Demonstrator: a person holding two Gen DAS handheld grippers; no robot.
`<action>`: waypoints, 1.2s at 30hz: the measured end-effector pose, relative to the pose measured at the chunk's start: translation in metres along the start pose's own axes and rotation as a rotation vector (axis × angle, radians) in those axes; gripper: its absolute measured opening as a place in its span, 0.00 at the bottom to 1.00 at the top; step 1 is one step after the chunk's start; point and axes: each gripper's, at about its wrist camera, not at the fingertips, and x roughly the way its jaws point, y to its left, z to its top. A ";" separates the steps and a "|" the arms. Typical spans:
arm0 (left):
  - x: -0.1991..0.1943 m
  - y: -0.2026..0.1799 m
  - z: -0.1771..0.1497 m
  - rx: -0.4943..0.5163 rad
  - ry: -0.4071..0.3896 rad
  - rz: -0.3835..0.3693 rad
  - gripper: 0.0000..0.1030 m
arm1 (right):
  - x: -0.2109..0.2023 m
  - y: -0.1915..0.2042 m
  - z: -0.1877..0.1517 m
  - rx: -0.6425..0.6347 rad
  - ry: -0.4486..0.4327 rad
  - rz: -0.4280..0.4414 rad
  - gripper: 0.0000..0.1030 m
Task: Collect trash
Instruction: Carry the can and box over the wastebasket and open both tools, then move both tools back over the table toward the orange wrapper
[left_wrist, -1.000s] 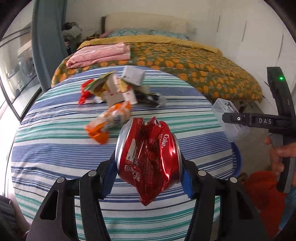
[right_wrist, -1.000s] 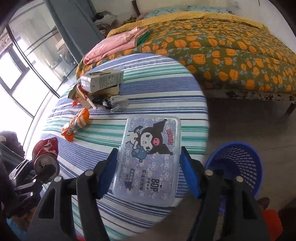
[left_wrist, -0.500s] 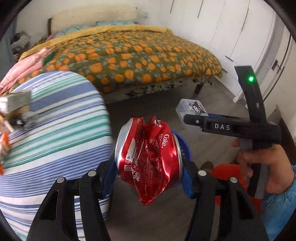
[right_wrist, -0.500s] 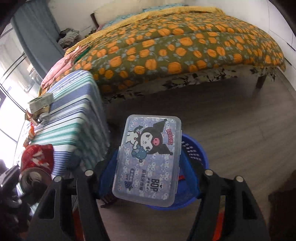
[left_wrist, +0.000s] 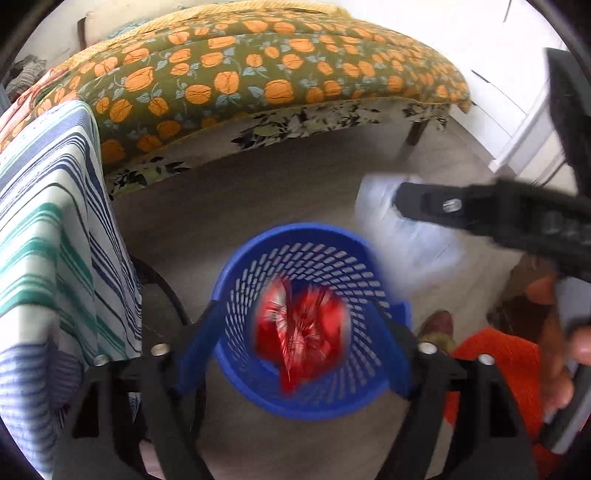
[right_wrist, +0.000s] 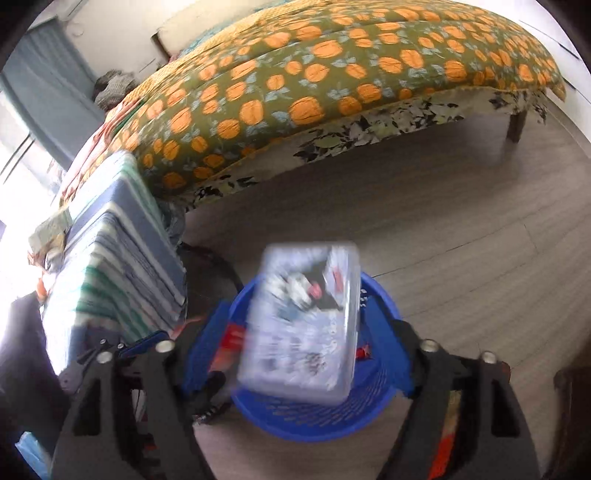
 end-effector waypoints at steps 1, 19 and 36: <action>-0.002 0.001 0.002 -0.004 -0.007 -0.003 0.80 | -0.003 0.000 0.002 0.002 -0.013 -0.001 0.76; -0.171 0.085 -0.073 -0.041 -0.247 0.103 0.94 | -0.053 0.079 -0.027 -0.248 -0.326 -0.105 0.84; -0.231 0.300 -0.183 -0.270 -0.156 0.362 0.95 | 0.004 0.333 -0.112 -0.591 -0.065 0.110 0.95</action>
